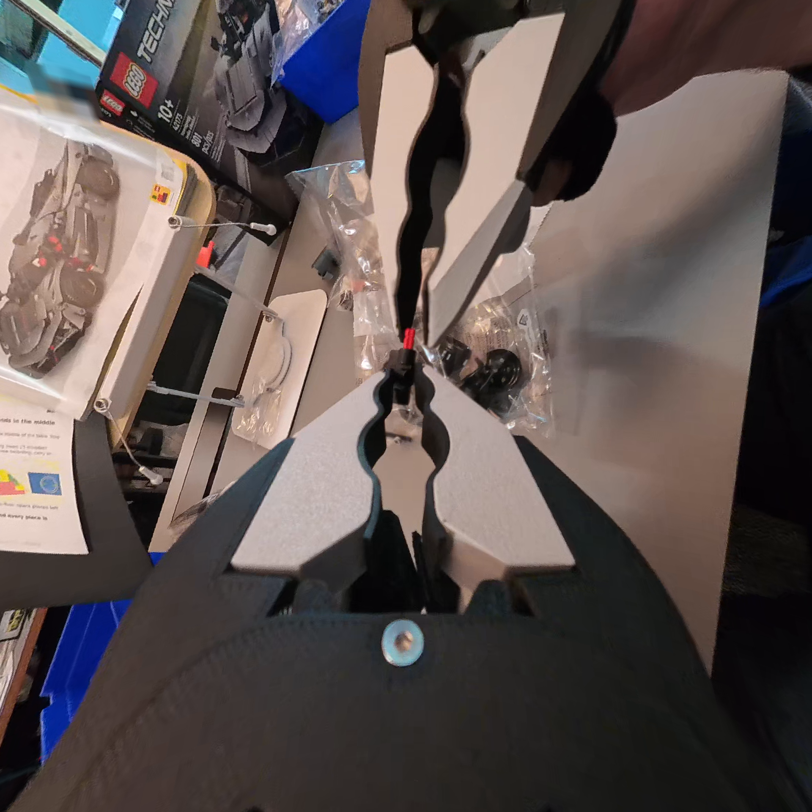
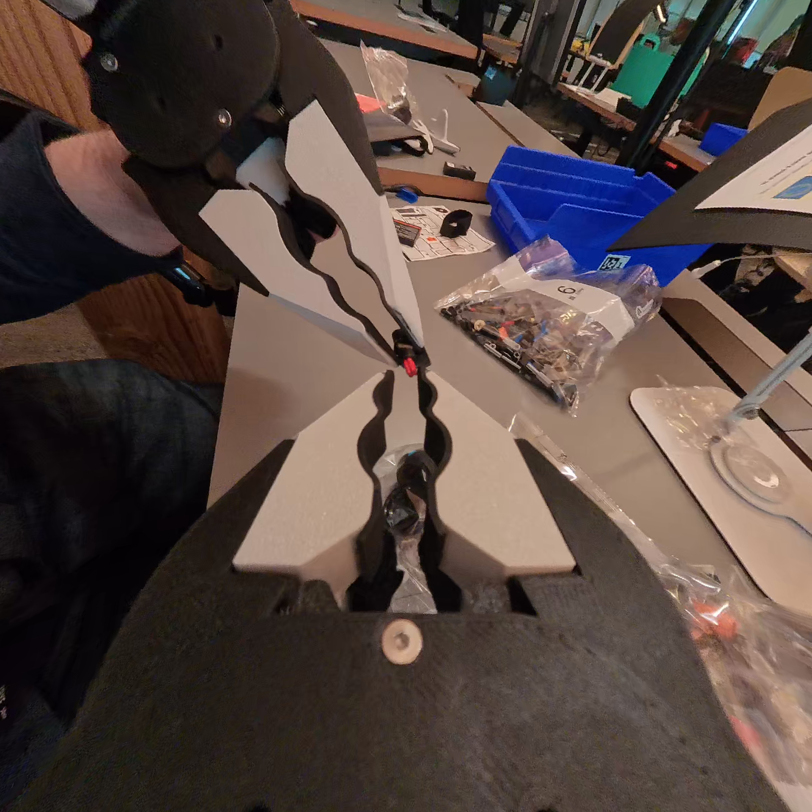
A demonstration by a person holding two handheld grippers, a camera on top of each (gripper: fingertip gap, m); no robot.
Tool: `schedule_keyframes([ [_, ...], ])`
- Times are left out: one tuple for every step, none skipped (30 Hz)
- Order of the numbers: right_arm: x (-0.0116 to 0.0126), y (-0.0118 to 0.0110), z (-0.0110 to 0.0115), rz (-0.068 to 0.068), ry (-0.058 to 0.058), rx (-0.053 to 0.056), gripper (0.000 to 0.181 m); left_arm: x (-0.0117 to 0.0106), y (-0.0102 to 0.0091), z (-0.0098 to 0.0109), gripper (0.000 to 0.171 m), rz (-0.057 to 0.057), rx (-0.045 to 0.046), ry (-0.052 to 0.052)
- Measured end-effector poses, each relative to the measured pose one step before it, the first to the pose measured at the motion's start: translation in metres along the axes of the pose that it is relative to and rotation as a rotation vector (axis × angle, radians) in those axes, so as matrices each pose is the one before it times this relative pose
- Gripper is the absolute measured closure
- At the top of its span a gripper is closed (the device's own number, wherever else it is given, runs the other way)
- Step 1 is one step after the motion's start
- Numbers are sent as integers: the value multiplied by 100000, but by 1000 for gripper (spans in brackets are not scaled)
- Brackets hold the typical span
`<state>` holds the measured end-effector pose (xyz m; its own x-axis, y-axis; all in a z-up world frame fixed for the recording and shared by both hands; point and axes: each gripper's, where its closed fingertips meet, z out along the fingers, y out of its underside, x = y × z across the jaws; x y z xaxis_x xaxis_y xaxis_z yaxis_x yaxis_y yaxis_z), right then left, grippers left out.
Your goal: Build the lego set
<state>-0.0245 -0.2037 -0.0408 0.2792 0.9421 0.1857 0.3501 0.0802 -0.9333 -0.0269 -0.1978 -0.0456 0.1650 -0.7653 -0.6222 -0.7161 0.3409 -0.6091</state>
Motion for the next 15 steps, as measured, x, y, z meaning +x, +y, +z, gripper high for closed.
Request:
schedule_keyframes([
  [-44, -113, -108, 746, -454, 1202, 174, 149, -99, 103, 163, 376, 309, 175],
  [-23, -127, -109, 1147, -633, 1135, 176, 113, -12, 78, 163, 757, -409, -68],
  [-22, -43, -52, 813, -644, 758, 177, 68, 6, 63, 163, 1030, -847, -201],
  [-21, 218, 55, 446, -427, -993, 177, 40, -81, 27, 163, 813, -303, -190],
  [33, 187, 27, -743, 585, -1266, 178, 129, -62, 67, 163, 245, -281, 650],
  [14, -15, -72, -1781, 913, 54, 180, 49, -27, 79, 163, 469, -188, 91],
  [0, 66, -52, -858, 373, -699, 180, 40, -18, 73, 163, 781, -170, -1],
  [-40, 90, -28, -43, -179, -728, 180, 53, 0, 65, 163, 915, -476, -18],
  [5, 121, -36, 300, -285, -830, 180, 44, -4, 34, 163, 1140, -500, -273],
  [-47, 18, -80, 198, -474, -236, 181, 9, -84, -12, 163, 824, 197, -437],
  [-96, -28, -141, -837, -491, 153, 181, 53, -153, -63, 163, -80, 895, 245],
  [-118, -35, -191, -1047, -700, -30, 181, 94, -229, -107, 163, -706, 1422, 655],
  [-133, -118, -240, -463, -856, 358, 181, 49, -287, -148, 163, -102, 1744, 216],
  [-110, -162, -228, -545, -665, 681, 181, 24, -268, -126, 163, -46, 1408, -72],
  [-93, -72, -175, -823, -319, 201, 181, 34, -187, -87, 163, -280, 620, 94],
])
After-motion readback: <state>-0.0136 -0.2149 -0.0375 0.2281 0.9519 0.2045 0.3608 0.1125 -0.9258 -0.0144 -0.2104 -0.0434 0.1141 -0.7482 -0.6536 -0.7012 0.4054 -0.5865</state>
